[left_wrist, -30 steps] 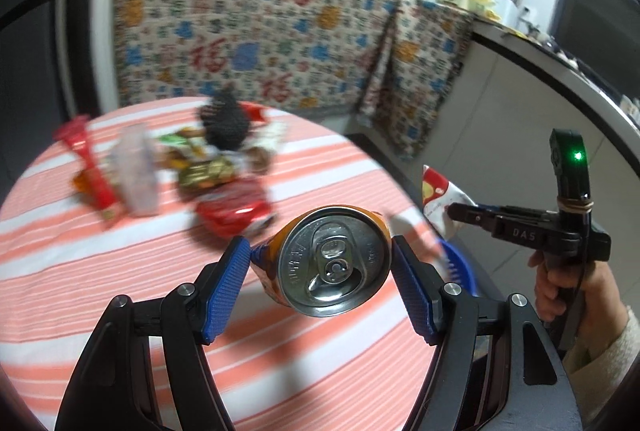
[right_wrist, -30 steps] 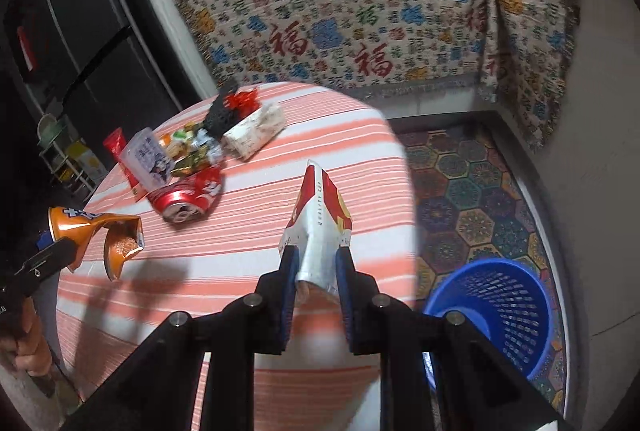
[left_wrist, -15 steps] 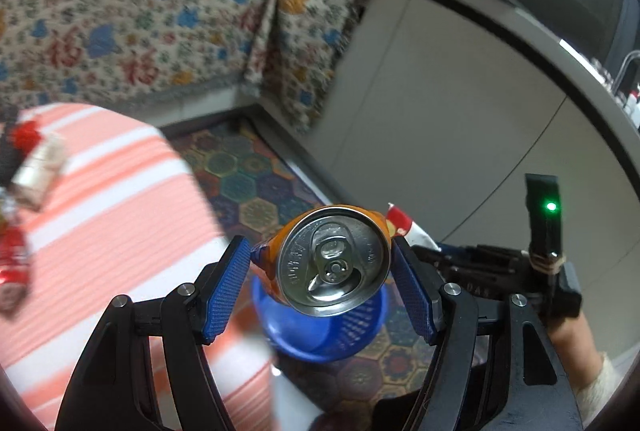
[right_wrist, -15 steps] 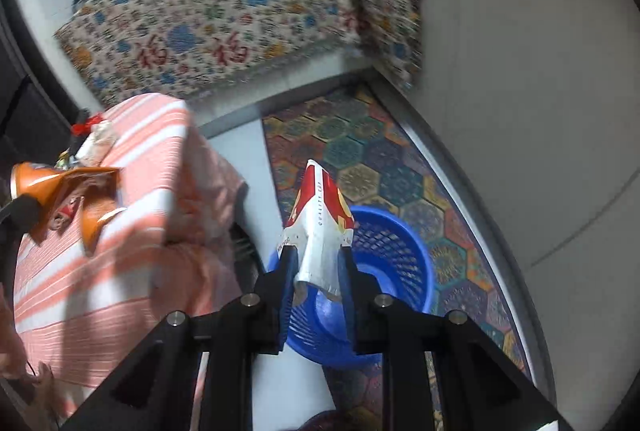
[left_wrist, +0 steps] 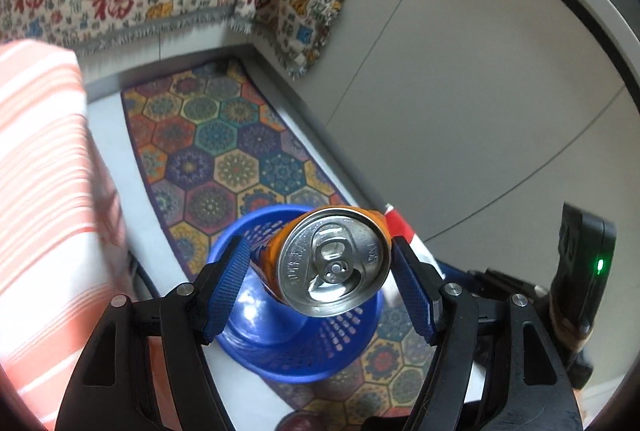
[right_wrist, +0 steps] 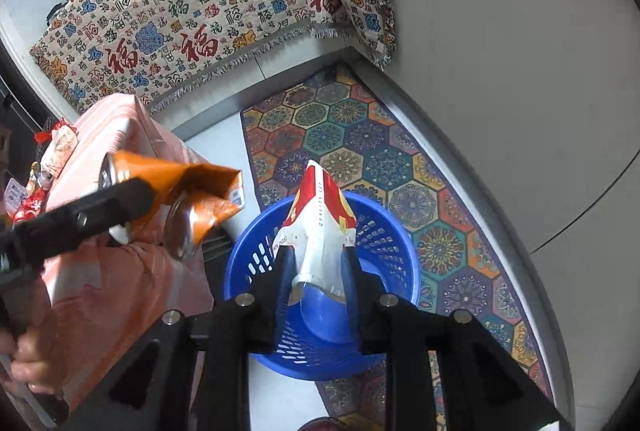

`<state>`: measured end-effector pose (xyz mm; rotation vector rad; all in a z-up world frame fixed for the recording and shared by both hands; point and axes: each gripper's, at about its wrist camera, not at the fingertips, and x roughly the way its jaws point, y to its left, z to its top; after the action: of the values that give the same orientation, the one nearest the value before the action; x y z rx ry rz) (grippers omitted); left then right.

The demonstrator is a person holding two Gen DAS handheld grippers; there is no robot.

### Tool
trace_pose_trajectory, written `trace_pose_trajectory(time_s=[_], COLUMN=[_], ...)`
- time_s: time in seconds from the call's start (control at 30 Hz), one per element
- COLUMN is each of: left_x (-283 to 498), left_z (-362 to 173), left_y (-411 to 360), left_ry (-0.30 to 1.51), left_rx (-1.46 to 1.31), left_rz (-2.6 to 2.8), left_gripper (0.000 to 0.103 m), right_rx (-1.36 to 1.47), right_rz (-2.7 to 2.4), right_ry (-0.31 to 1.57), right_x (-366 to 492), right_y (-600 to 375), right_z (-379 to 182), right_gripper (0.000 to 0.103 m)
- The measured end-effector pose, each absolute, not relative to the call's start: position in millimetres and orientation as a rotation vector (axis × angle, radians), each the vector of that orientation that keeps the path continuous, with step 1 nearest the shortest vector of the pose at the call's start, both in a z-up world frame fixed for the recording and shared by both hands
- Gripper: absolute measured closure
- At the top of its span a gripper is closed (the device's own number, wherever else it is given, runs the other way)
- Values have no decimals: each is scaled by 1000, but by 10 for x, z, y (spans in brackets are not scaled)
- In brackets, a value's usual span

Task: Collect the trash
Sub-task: 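Carry the orange can and paper packet to the blue wastebasket and release both, then return both tools to the table and grasp the red snack wrapper with the left tool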

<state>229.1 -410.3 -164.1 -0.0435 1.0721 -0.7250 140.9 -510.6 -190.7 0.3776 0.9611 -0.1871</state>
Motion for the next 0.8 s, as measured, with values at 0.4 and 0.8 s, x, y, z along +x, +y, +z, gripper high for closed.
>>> trace_pose_trajectory(time_s=[0.4, 0.8], left_x=[2394, 1881], left_z=[-1721, -1010], left_y=[-4172, -3535], left_ry=[1079, 955], left_rx=[-42, -17], left_rz=[-715, -725], left_gripper=[18, 14], right_rx=[372, 231], right_rz=[-236, -325], right_ry=[943, 747], right_x=[1419, 1270], right_y=[-5250, -4992], right_z=[-2097, -1411], right_gripper=[54, 52])
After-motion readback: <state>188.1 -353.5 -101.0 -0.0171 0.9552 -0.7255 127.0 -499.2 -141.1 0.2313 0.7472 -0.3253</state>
